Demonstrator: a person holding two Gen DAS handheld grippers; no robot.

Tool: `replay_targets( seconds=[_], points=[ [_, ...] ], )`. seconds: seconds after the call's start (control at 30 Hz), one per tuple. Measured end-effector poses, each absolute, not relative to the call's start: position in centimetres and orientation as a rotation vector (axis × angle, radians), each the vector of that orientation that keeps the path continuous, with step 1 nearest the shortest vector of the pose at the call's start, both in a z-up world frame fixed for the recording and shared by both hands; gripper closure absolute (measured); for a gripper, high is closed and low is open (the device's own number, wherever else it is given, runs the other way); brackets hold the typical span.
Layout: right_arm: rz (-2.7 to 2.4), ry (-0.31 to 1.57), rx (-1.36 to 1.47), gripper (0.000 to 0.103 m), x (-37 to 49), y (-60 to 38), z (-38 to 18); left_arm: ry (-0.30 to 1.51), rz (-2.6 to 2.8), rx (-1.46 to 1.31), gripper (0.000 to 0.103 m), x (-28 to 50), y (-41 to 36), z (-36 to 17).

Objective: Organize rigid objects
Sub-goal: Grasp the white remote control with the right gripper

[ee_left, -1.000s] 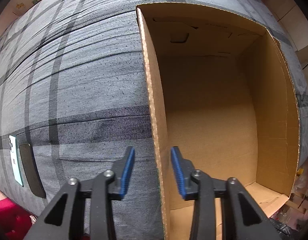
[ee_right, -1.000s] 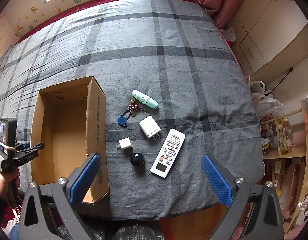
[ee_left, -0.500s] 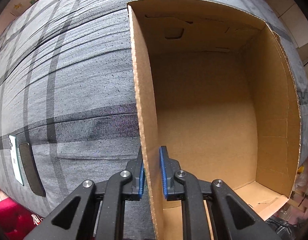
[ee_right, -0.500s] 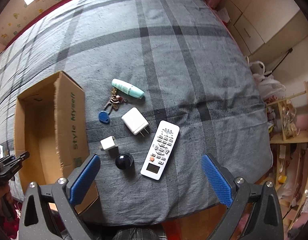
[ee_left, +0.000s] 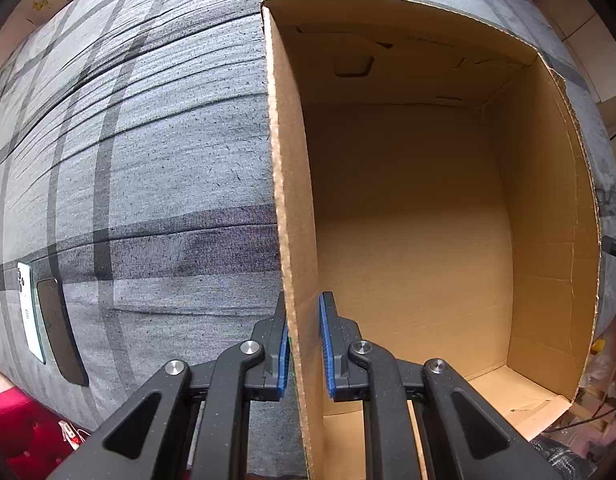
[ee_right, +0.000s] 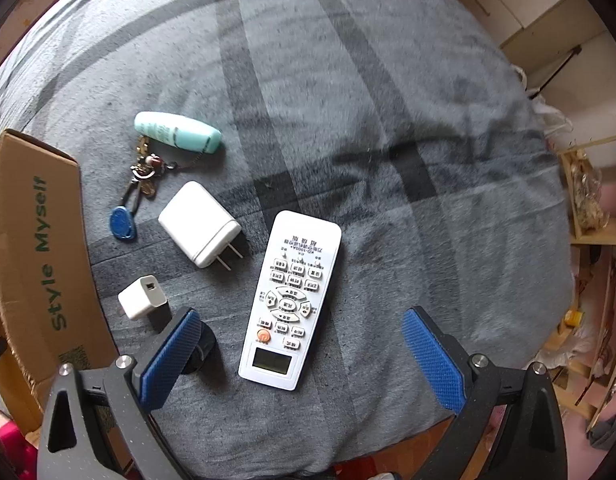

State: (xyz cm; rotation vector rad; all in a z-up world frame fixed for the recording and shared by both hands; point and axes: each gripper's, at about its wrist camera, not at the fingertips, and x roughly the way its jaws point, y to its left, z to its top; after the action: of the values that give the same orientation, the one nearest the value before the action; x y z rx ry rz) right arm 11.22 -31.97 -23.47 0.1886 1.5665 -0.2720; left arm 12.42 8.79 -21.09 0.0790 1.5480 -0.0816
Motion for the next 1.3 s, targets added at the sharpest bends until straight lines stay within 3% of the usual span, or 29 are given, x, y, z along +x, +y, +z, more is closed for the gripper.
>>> replay_targets(
  seconds=[0.2,0.3,0.37,0.5,0.57,0.6,0.9,1.3],
  points=[
    [-0.304,1.609,0.292,0.000,11.6,-33.4,-26.8,1.546,-0.076,0.089,0.089,12.4,8.4,-21.2],
    [-0.301,1.619,0.311,0.006,11.9,-33.6,-27.9,1.545,-0.074,0.089,0.089,12.3,8.4,-21.1],
    [-0.289,1.627,0.324,0.017,12.0,-33.6,-28.3,1.545,-0.072,0.087,0.089,12.2,8.2,-21.0],
    [-0.270,1.650,0.344,0.026,12.2,-33.3,-29.1,1.542,-0.064,0.090,0.089,12.1,8.2,-21.0],
    [-0.266,1.669,0.363,0.049,12.3,-32.9,-29.7,1.541,-0.058,0.093,0.089,12.1,8.1,-21.0],
    [-0.280,1.673,0.361,0.052,12.2,-32.9,-29.8,1.540,-0.056,0.097,0.089,12.1,8.0,-21.0],
    [-0.291,1.659,0.356,0.053,11.1,-33.6,-29.8,1.543,-0.057,0.111,0.089,12.1,7.7,-20.9],
    [-0.268,1.583,0.309,0.053,10.7,-31.7,-24.7,1.529,-0.068,0.106,0.089,12.0,7.9,-20.9]
  ],
)
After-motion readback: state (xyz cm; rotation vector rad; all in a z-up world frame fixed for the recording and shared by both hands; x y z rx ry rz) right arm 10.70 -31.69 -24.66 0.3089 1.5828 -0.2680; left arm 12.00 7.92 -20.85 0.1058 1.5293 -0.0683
